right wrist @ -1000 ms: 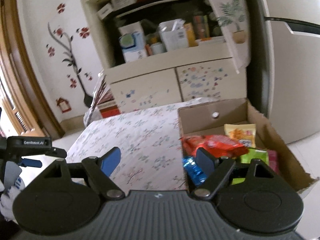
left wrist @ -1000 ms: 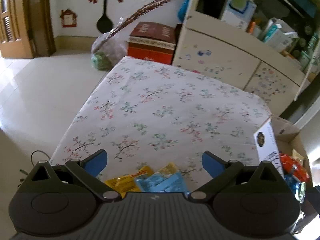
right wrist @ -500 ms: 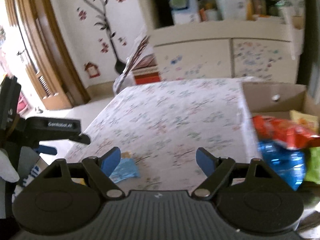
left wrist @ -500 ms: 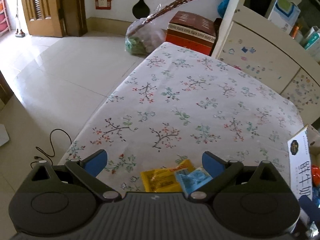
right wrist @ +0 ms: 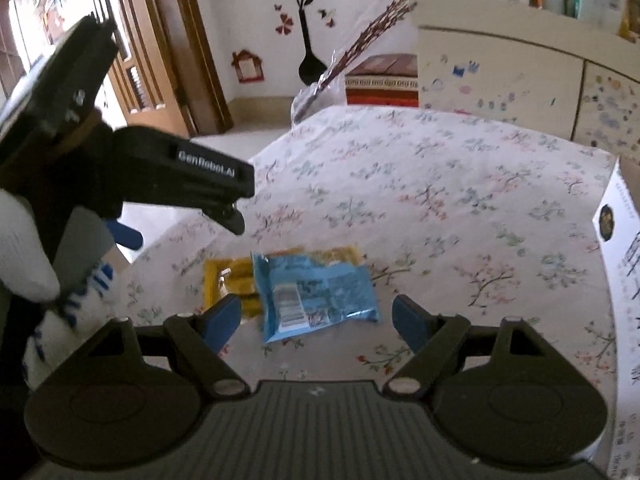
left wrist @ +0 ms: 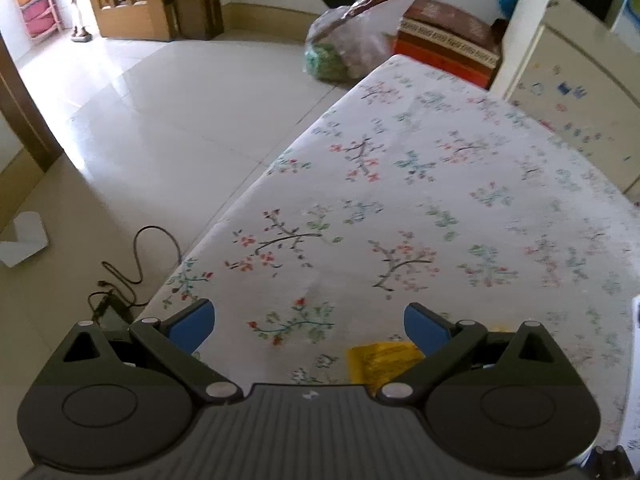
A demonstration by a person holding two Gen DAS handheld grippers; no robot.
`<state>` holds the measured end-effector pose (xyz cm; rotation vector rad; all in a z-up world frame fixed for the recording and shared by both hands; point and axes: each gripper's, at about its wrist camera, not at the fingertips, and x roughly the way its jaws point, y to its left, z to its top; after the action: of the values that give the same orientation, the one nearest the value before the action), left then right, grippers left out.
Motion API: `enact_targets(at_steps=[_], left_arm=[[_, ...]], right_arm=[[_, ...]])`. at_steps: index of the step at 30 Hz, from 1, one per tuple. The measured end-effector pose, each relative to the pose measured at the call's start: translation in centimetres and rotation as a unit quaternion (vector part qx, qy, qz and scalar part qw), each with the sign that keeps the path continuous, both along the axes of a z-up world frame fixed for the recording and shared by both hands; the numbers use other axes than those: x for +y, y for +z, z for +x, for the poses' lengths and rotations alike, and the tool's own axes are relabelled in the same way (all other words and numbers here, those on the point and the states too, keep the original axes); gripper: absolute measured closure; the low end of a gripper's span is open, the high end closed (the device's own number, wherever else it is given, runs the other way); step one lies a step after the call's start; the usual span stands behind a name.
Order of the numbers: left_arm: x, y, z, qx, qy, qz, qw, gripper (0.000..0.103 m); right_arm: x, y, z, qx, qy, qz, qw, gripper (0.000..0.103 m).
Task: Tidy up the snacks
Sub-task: 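Move both grippers back over the yellow and blue packets on the cloth, then close the right gripper on the blue packet while the left lowers onto the yellow packet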
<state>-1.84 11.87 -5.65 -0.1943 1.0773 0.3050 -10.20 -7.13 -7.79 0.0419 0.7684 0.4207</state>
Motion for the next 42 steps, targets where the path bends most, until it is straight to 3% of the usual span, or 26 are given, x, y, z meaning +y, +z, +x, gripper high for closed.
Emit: enact_targets(at_steps=[4,8,14,21,24,29,32,36,42], left_arm=[[-0.1,-1.1,0.7,0.018,0.001,0.014,0.9997,0.0],[-0.9,-1.8,0.8,0.033,-0.017,0.026,0.999,0.0],[-3.8,-1.8,-0.1,0.037,-0.096,0.023,0.9944,0.0],[-4.4,0.3,-2.1,-0.002,-0.159,0.008,0.9872,0.0],[-3.4,0.3,-2.8,-0.009,-0.158,-0.003,0.9874,0.0],[-2.4,-1.0,-3.0,0.021,-0.135,-0.028,0.9902,0.0],[-1.5,-1.2,-2.9,0.024,-0.098,-0.03,0.9945,0.0],[-1.0,-1.1,-2.8,0.019,-0.066,-0.003,0.9976,0.0],[-1.8,-1.0,-2.8,0.011,-0.096,0.004,0.9953,0.0]], right_arm=[[-0.5,-0.8,0.8,0.014,-0.032,-0.016,0.999,0.02],[-2.7,-1.4,1.6,0.039,-0.109,-0.035,0.993,0.02],[-6.0,-1.0,2.1,0.049,-0.177,0.006,0.983,0.02],[-6.3,-0.2,3.7,0.053,-0.153,0.056,0.985,0.02],[-5.9,-0.4,4.1,0.057,-0.138,0.067,0.987,0.02],[-5.2,-1.1,5.0,0.06,-0.12,0.069,0.989,0.02],[-4.5,-1.5,5.4,0.055,-0.1,0.055,0.992,0.02],[-2.9,-2.1,5.3,0.037,-0.074,0.014,0.996,0.021],[-2.6,-2.1,5.4,0.029,-0.076,-0.022,0.996,0.024]])
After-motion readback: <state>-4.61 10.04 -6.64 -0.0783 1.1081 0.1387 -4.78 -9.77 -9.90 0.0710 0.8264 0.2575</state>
